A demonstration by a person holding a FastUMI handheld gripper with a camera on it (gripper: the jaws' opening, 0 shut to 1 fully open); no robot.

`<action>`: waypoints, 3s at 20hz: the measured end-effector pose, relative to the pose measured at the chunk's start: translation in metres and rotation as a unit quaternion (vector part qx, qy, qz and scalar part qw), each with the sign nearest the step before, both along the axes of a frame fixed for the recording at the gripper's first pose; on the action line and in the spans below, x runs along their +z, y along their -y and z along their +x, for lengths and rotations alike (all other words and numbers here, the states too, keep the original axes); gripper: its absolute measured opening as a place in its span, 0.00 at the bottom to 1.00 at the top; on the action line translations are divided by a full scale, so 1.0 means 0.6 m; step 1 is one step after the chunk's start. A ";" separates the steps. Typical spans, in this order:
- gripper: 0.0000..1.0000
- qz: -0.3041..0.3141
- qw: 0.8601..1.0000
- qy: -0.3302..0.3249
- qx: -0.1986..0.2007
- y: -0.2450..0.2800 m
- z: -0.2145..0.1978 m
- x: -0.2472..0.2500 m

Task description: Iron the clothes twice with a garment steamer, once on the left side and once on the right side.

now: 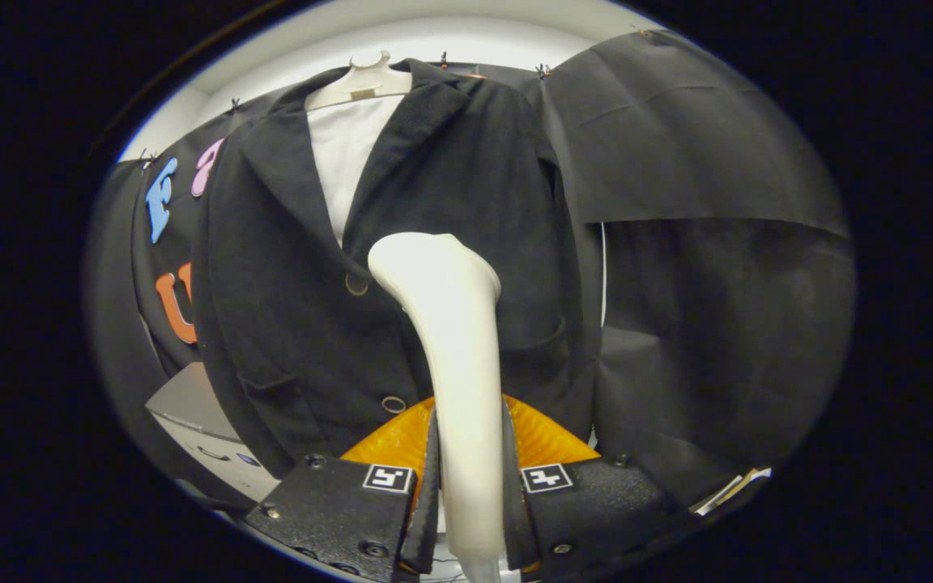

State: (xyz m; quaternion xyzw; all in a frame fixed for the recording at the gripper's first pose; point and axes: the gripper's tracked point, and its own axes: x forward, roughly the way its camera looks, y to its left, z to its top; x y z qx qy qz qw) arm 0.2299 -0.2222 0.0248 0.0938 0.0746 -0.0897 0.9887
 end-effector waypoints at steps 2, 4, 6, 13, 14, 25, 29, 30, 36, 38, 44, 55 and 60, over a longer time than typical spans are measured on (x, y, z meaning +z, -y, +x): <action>0.36 -0.002 1.000 -0.014 -0.004 -0.003 -0.002 -0.036; 0.36 -0.003 1.000 -0.027 -0.006 -0.006 -0.003 -0.067; 0.36 -0.006 0.999 -0.032 -0.011 -0.004 -0.005 -0.094; 0.36 0.002 0.998 -0.061 -0.004 -0.012 -0.013 -0.167; 0.36 0.007 0.998 -0.064 -0.003 -0.010 -0.014 -0.178; 0.36 0.024 0.992 -0.124 0.026 0.001 -0.020 -0.288; 0.36 0.031 0.988 -0.142 0.045 0.003 -0.017 -0.318; 0.36 0.033 0.988 -0.146 0.049 0.003 -0.020 -0.321; 0.36 0.038 0.989 -0.133 0.057 0.003 -0.069 -0.296; 0.36 0.031 0.990 -0.125 0.048 -0.011 -0.091 -0.288; 0.36 0.030 0.993 -0.109 0.020 -0.082 -0.168 -0.270; 0.36 0.010 0.996 -0.089 0.003 -0.224 -0.332 -0.205; 0.36 0.010 0.996 -0.087 0.014 -0.279 -0.397 -0.178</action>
